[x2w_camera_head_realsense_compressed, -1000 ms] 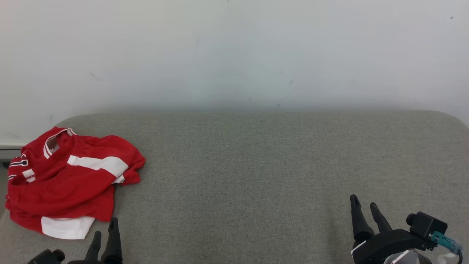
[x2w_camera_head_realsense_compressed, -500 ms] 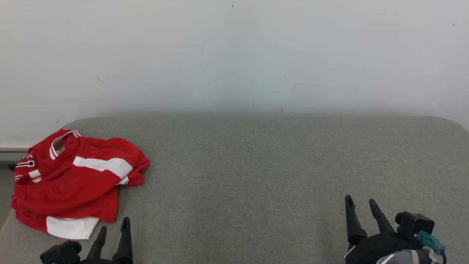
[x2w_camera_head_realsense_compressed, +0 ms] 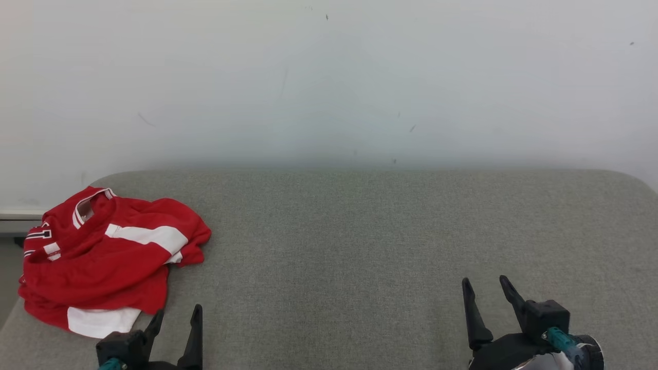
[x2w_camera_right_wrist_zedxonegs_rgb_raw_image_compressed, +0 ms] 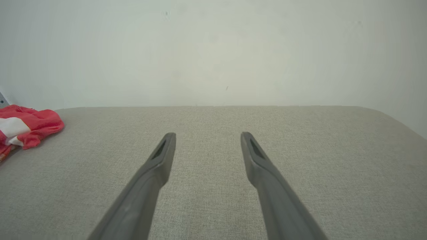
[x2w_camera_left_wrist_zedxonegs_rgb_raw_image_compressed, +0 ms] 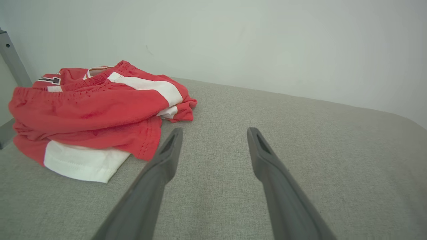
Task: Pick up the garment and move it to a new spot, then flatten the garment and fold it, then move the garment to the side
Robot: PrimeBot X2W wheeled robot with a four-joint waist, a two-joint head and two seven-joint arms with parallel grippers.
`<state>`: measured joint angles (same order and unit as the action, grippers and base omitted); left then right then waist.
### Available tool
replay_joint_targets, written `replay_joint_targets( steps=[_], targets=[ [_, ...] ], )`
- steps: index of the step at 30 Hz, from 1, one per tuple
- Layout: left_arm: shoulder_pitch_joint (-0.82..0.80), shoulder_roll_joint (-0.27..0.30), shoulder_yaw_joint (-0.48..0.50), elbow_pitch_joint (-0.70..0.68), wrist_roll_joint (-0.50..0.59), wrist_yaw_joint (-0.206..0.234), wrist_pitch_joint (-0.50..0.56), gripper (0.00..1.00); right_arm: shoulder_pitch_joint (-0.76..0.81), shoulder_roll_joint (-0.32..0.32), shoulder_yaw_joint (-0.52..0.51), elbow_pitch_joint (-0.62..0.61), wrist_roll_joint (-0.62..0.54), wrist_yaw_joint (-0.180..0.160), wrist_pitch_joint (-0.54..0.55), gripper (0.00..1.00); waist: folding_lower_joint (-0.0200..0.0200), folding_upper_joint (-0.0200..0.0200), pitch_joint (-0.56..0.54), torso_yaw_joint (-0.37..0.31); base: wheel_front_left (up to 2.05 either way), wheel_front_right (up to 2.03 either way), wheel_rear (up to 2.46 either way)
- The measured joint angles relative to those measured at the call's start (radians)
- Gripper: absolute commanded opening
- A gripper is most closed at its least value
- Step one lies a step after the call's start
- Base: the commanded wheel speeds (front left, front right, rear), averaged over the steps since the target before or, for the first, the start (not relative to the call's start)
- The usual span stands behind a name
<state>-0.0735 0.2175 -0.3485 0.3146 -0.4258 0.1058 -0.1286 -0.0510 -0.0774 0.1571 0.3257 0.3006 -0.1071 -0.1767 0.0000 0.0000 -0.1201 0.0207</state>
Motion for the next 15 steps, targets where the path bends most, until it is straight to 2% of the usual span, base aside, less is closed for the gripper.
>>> replay_joint_targets(
  steps=[7,12,15],
  targets=[
    [-0.001,0.030,-0.029,-0.004,0.101,0.018,-0.011,1.00,-0.022,-0.012,0.053,-0.001,-0.127,-0.017,-0.001,1.00,0.0000,-0.0001,-0.012,-0.017,0.00,0.00,0.00],
    [-0.001,0.038,-0.055,-0.007,0.113,0.016,-0.010,1.00,-0.022,-0.025,0.052,-0.007,-0.142,-0.017,-0.001,1.00,0.0000,0.0000,-0.017,-0.029,0.00,0.00,0.00],
    [-0.012,0.039,-0.080,-0.007,0.130,-0.002,0.005,1.00,-0.015,-0.029,0.041,-0.012,-0.143,-0.017,-0.001,1.00,0.0000,0.0000,-0.014,-0.024,0.00,0.00,0.00]
  ],
)
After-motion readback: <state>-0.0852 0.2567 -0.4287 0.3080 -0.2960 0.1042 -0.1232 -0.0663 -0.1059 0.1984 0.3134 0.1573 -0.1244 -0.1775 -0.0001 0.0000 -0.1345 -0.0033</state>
